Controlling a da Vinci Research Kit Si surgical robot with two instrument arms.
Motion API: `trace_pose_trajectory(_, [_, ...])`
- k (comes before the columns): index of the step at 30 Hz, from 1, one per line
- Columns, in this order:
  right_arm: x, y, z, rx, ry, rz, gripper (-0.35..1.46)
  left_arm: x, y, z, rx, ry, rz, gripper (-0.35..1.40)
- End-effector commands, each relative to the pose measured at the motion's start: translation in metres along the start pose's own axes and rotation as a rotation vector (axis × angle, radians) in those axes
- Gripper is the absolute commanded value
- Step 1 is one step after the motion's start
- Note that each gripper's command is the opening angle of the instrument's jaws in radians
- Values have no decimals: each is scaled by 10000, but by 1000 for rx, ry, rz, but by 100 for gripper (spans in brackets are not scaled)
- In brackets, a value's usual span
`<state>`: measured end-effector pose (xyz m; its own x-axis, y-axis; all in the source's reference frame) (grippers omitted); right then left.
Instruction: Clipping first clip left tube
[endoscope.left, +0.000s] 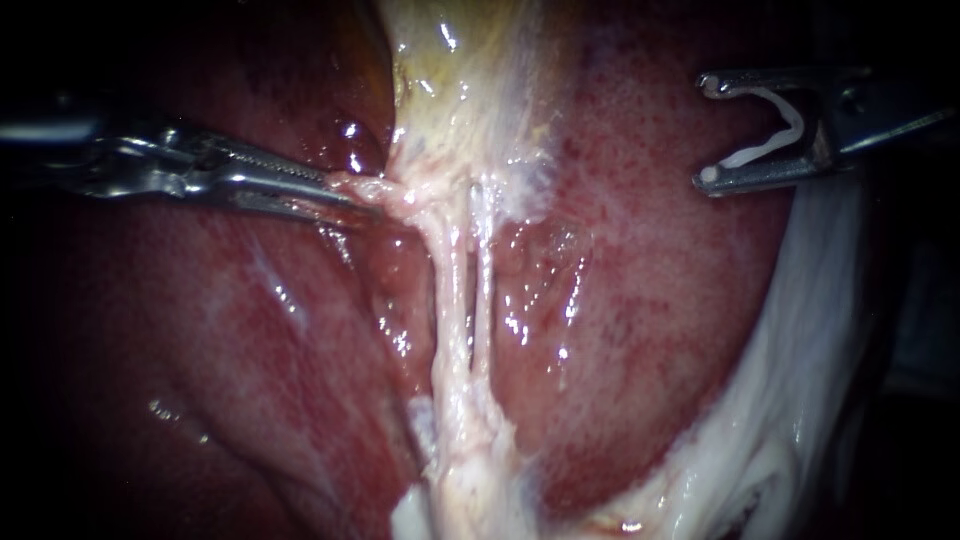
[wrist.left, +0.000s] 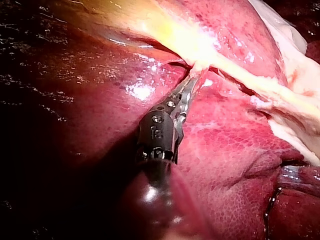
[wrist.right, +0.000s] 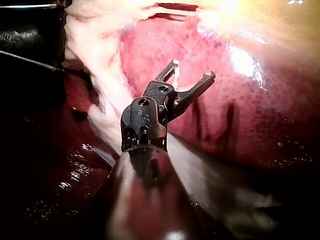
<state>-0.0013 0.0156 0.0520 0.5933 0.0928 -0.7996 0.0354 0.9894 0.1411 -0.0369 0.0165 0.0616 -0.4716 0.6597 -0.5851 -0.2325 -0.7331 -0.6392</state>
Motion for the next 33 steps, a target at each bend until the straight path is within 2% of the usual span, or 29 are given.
trace_pose_trajectory(1, [0, 0, 0, 0, 0, 0, 49, 1, 0, -2, -2, 0, 0, -35])
trace_pose_trajectory(3, [0, 0, 0, 0, 0, 0, 49, 3, 1, -8, -6, -1, 0, -35])
trace_pose_trajectory(6, [0, 0, 0, 0, 0, 0, 49, 13, 3, -29, -7, 0, -5, -35])
trace_pose_trajectory(13, [0, 0, 1, 0, 0, 0, 49, 47, 9, -104, 41, 40, -32, -35])
trace_pose_trajectory(16, [1, 0, 1, 2, 1, 1, 49, 53, 12, -117, 51, 41, -29, -35])
trace_pose_trajectory(20, [6, -7, 4, 29, 18, -7, 49, 53, 12, -117, 51, 47, -30, -35])
trace_pose_trajectory(23, [16, -22, 14, 74, 46, 51, 49, 52, 12, -115, 53, 47, -30, -35])
trace_pose_trajectory(26, [29, -42, 31, 124, 80, 126, 48, 52, 13, -114, 54, 47, -30, -35])
trace_pose_trajectory(31, [48, -78, 75, 193, 129, 249, 48, 52, 14, -113, 55, 48, -30, -35])
trace_pose_trajectory(33, [52, -89, 90, 210, 149, 275, 48, 52, 14, -112, 56, 48, -30, -35])
